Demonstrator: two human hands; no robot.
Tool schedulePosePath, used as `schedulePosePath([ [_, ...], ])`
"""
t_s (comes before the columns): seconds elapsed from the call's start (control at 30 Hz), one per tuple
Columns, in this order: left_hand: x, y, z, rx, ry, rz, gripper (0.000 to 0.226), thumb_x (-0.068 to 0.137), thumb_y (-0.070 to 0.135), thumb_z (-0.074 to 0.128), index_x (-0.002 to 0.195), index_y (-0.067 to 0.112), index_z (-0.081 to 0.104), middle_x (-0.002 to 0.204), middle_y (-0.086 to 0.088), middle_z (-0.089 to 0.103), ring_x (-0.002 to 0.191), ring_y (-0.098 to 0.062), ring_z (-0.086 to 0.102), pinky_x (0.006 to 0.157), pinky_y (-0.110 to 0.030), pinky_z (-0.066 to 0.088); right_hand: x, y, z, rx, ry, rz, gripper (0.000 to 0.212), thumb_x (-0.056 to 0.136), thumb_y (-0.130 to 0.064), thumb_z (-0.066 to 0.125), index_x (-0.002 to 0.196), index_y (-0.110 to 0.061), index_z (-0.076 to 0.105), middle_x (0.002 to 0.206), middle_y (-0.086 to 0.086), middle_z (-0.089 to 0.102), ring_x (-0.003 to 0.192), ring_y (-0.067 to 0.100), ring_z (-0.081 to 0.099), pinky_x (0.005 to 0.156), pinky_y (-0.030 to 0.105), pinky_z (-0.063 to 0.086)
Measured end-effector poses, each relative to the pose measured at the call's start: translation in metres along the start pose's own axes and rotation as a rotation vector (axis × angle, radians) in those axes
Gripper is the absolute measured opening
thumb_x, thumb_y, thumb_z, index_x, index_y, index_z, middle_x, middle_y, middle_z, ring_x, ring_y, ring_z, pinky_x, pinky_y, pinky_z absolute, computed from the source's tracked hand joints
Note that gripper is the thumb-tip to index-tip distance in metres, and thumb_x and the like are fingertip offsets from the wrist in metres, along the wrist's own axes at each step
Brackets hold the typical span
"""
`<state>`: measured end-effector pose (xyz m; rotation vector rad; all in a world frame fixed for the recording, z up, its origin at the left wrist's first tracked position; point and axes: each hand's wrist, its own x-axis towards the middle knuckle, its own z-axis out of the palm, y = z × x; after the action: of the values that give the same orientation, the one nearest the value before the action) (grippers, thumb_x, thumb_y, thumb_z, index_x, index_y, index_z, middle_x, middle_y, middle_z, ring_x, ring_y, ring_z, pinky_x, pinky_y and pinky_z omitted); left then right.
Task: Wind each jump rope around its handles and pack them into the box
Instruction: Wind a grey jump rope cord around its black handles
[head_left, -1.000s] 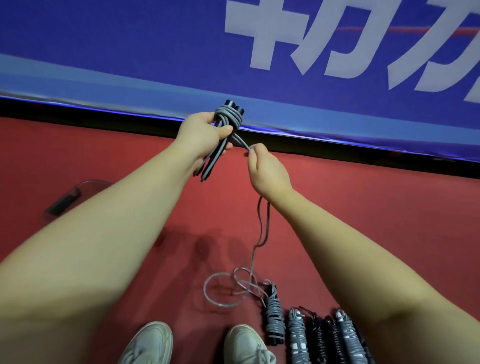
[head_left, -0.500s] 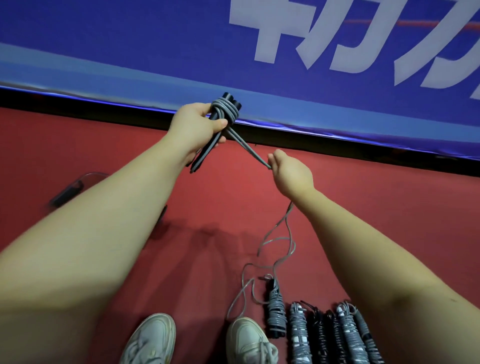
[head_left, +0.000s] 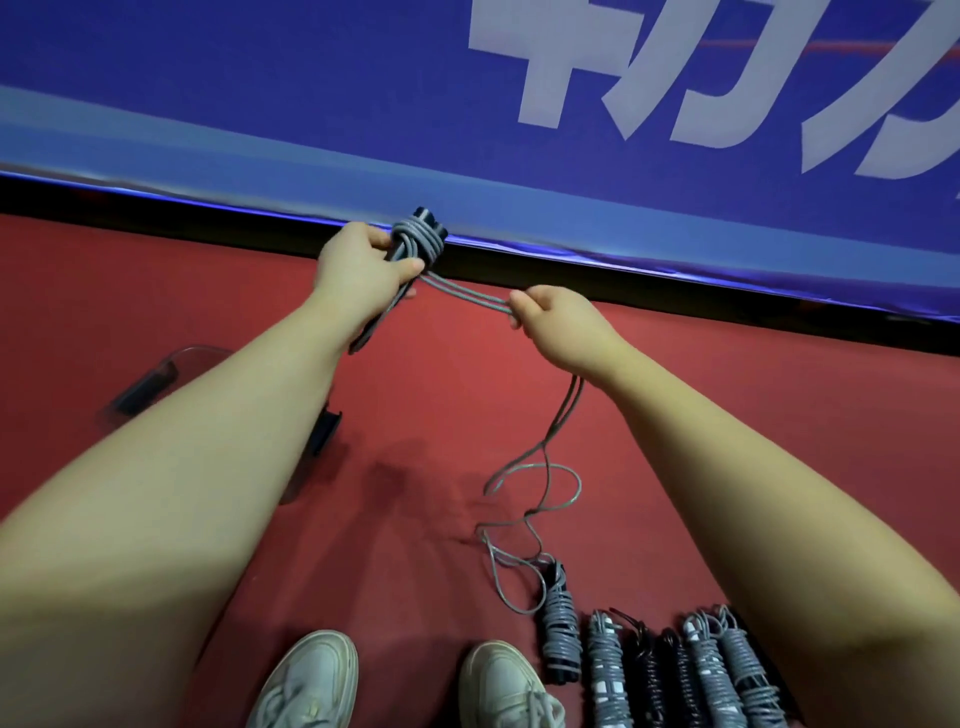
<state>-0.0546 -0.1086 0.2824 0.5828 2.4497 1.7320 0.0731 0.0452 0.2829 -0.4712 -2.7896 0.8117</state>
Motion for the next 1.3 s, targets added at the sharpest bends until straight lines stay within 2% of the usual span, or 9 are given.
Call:
schedulePosePath([
  [0.13,-0.012,-0.005,0.008,0.416,-0.029,0.134,0.027,0.082,0.023,0.072,0.101,0.013,0.056,0.099,-0.004,0.067,0.088,-0.021,0.063,0.077,-0.03,0.043,-0.015,-0.032,-0.015,-0.152,-0.102,-0.171,0.038,0.093,-0.043,0.051,0.063,-0.022,0.041,0.062,-0.007,0.042,0.058,0.012,0.042,0.056,0.027,0.033],
  [0.23,-0.022,-0.003,0.016,0.601,-0.119,0.308,0.035,0.08,0.026,0.073,0.107,0.012,0.055,0.112,-0.01,0.066,0.102,-0.031,0.059,0.076,-0.033,0.043,-0.016,-0.042,-0.024,-0.321,-0.091,-0.255,0.026,0.088,-0.042,0.059,0.079,-0.018,0.054,0.072,-0.005,0.051,0.07,0.016,0.048,0.059,0.03,0.034],
  [0.4,-0.034,0.0,0.023,0.738,-0.32,0.412,0.026,0.082,0.024,0.069,0.103,0.017,0.056,0.107,-0.011,0.066,0.1,-0.033,0.059,0.076,-0.038,0.046,-0.013,-0.039,-0.03,-0.639,0.112,-0.431,0.026,0.092,-0.037,0.051,0.113,-0.022,0.055,0.096,-0.002,0.063,0.091,0.026,0.056,0.062,0.029,0.031],
  [0.6,-0.047,0.001,0.037,0.786,-0.658,0.528,0.035,0.086,0.021,0.066,0.116,0.009,0.052,0.106,-0.009,0.064,0.098,-0.03,0.058,0.068,-0.03,0.033,-0.012,-0.016,-0.037,-0.849,0.103,-0.632,0.027,0.097,-0.037,0.043,0.106,-0.023,0.064,0.105,-0.002,0.058,0.092,0.024,0.055,0.055,0.028,0.024],
  [0.77,-0.05,0.005,0.034,0.609,-0.818,0.524,0.028,0.083,0.017,0.071,0.09,0.015,0.044,0.071,0.01,0.047,0.067,-0.014,0.043,0.058,-0.015,0.033,-0.011,0.014,-0.049,-0.687,0.05,-0.537,0.039,0.095,-0.046,0.043,0.104,-0.015,0.065,0.106,0.002,0.059,0.1,0.024,0.054,0.065,0.029,0.028],
  [0.93,-0.055,0.007,0.036,0.494,-0.987,0.435,0.028,0.082,0.021,0.071,0.091,0.021,0.045,0.095,-0.005,0.067,0.088,-0.028,0.06,0.08,-0.039,0.047,-0.014,0.021,-0.058,-0.543,-0.025,-0.524,0.036,0.096,-0.042,0.045,0.093,-0.012,0.065,0.088,-0.005,0.053,0.094,0.023,0.055,0.068,0.03,0.037],
  [1.03,-0.056,0.007,0.038,0.515,-0.893,0.374,0.03,0.081,0.017,0.074,0.098,0.022,0.049,0.09,0.009,0.06,0.082,-0.012,0.057,0.073,-0.017,0.043,-0.019,0.021,-0.064,-0.409,0.013,-0.512,0.042,0.089,-0.047,0.039,0.089,-0.013,0.065,0.084,-0.006,0.053,0.083,0.017,0.052,0.071,0.03,0.04],
  [1.13,-0.058,0.008,0.038,0.547,-0.835,0.357,0.032,0.081,0.019,0.074,0.108,0.015,0.058,0.094,0.0,0.063,0.087,-0.015,0.057,0.074,-0.022,0.041,-0.023,0.018,-0.065,-0.374,-0.003,-0.554,0.041,0.089,-0.045,0.038,0.087,-0.014,0.065,0.082,-0.008,0.051,0.08,0.012,0.048,0.07,0.029,0.039],
  [1.3,-0.068,0.013,0.045,0.505,-0.933,0.342,0.018,0.085,0.018,0.069,0.089,0.031,0.058,0.077,0.011,0.068,0.069,-0.002,0.063,0.065,-0.01,0.041,-0.022,0.014,-0.06,-0.369,-0.062,-0.557,0.04,0.089,-0.046,0.039,0.087,-0.016,0.064,0.081,-0.009,0.053,0.082,0.015,0.053,0.071,0.029,0.041],
])
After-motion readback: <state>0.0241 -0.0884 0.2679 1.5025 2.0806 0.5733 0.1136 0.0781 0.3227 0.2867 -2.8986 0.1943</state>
